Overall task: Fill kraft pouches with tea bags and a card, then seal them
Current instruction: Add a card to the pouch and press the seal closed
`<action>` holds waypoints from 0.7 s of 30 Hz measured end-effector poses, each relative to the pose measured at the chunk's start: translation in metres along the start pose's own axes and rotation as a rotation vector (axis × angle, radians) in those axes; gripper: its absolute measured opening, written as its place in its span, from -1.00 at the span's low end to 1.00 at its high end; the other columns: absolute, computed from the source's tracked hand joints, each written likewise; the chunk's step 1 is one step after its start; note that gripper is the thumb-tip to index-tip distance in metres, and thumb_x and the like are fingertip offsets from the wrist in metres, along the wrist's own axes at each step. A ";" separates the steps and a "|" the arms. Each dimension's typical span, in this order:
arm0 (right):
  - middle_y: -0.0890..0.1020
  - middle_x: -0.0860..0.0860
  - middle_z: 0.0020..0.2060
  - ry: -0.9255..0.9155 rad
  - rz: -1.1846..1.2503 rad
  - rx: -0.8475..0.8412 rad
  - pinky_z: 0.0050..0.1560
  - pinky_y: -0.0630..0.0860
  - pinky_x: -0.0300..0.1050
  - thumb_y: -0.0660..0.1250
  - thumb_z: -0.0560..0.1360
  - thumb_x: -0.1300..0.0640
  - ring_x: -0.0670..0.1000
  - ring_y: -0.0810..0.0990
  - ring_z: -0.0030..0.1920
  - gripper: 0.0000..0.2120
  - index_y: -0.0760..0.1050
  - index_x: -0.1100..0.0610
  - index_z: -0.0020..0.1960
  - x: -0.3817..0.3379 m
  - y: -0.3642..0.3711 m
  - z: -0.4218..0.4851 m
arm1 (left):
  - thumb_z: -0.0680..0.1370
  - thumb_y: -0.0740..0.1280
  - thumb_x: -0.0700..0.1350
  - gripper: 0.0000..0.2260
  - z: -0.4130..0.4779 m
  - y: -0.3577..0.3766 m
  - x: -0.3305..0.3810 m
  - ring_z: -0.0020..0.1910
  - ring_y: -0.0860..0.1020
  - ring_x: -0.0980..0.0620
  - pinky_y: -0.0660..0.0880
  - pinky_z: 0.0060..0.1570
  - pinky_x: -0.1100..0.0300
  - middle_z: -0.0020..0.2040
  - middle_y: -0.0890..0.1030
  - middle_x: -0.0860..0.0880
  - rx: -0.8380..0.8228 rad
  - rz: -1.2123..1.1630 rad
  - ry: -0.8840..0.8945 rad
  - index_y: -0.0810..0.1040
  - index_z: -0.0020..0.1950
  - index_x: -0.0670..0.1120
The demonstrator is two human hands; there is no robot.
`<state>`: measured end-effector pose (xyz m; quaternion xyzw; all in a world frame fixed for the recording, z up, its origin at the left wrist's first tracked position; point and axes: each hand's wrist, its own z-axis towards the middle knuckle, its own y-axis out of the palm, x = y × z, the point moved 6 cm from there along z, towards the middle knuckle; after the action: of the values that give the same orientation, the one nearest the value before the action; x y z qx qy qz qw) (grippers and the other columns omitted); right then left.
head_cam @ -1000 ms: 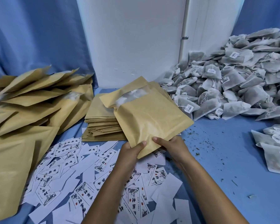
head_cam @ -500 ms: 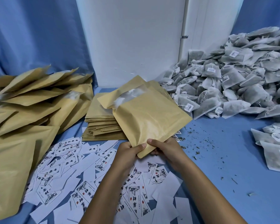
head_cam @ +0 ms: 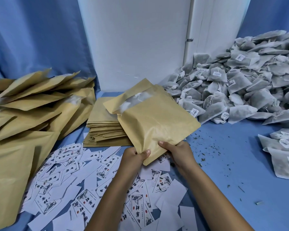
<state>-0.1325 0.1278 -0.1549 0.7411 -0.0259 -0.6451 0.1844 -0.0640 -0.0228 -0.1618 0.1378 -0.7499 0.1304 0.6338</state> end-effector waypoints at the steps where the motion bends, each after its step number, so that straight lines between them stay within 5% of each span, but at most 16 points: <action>1: 0.71 0.10 -0.28 -0.017 -0.022 0.015 -0.32 0.57 -0.19 0.47 0.37 0.31 0.05 0.69 -0.28 -0.93 0.62 0.28 -0.16 0.000 -0.002 0.001 | 0.52 0.38 -0.19 -0.93 0.001 -0.001 0.000 -0.09 0.66 -0.03 0.53 0.04 0.07 -0.17 0.71 0.00 0.012 0.022 0.000 0.65 -0.11 -0.06; 6: 0.68 0.11 -0.34 0.023 0.087 0.077 -0.36 0.56 -0.21 0.47 0.39 0.30 0.01 0.66 -0.35 -0.91 0.57 0.26 -0.24 0.005 -0.005 0.005 | 0.52 0.37 -0.20 -0.93 -0.001 -0.004 0.004 -0.16 0.66 0.04 0.52 -0.12 0.22 -0.21 0.70 0.03 0.035 0.042 0.004 0.65 -0.07 -0.10; 10: 0.70 0.17 -0.15 -0.016 0.102 0.183 -0.01 0.58 -0.01 0.50 0.34 0.28 0.15 0.69 -0.09 -0.82 0.60 0.33 -0.11 0.004 -0.018 0.012 | 0.54 0.35 -0.20 -0.93 -0.005 -0.006 0.006 -0.16 0.65 0.02 0.50 -0.15 0.20 -0.18 0.70 0.00 0.029 0.030 -0.003 0.64 -0.06 -0.11; 14: 0.69 0.07 -0.27 -0.011 0.116 0.240 -0.18 0.54 -0.10 0.49 0.37 0.22 0.08 0.66 -0.20 -0.88 0.56 0.20 -0.24 0.004 -0.021 0.011 | 0.55 0.33 -0.18 -0.92 -0.007 -0.007 0.010 -0.31 0.63 0.19 0.42 -0.40 0.40 -0.25 0.69 0.09 0.006 0.129 0.017 0.63 -0.05 -0.08; 17: 0.70 0.02 -0.21 -0.089 0.243 0.435 -0.12 0.56 -0.09 0.48 0.40 0.19 0.04 0.66 -0.15 -0.92 0.59 0.12 -0.19 -0.003 -0.042 0.010 | 0.56 0.31 -0.24 -0.90 -0.006 -0.009 0.008 -0.36 0.62 0.07 0.45 -0.40 0.36 -0.26 0.68 0.00 -0.032 0.099 -0.010 0.61 -0.01 -0.17; 21: 0.64 0.01 -0.21 -0.114 0.177 0.463 -0.10 0.51 -0.07 0.44 0.45 0.16 0.04 0.61 -0.18 -0.86 0.52 0.13 -0.24 -0.009 -0.049 0.010 | 0.57 0.27 -0.28 -0.90 -0.005 -0.011 0.010 -0.44 0.52 0.03 0.49 -0.34 0.25 -0.24 0.64 -0.06 -0.046 0.050 -0.029 0.59 -0.03 -0.20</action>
<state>-0.1535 0.1737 -0.1620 0.7209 -0.2480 -0.6440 0.0639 -0.0565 -0.0313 -0.1512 0.1062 -0.7649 0.1267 0.6226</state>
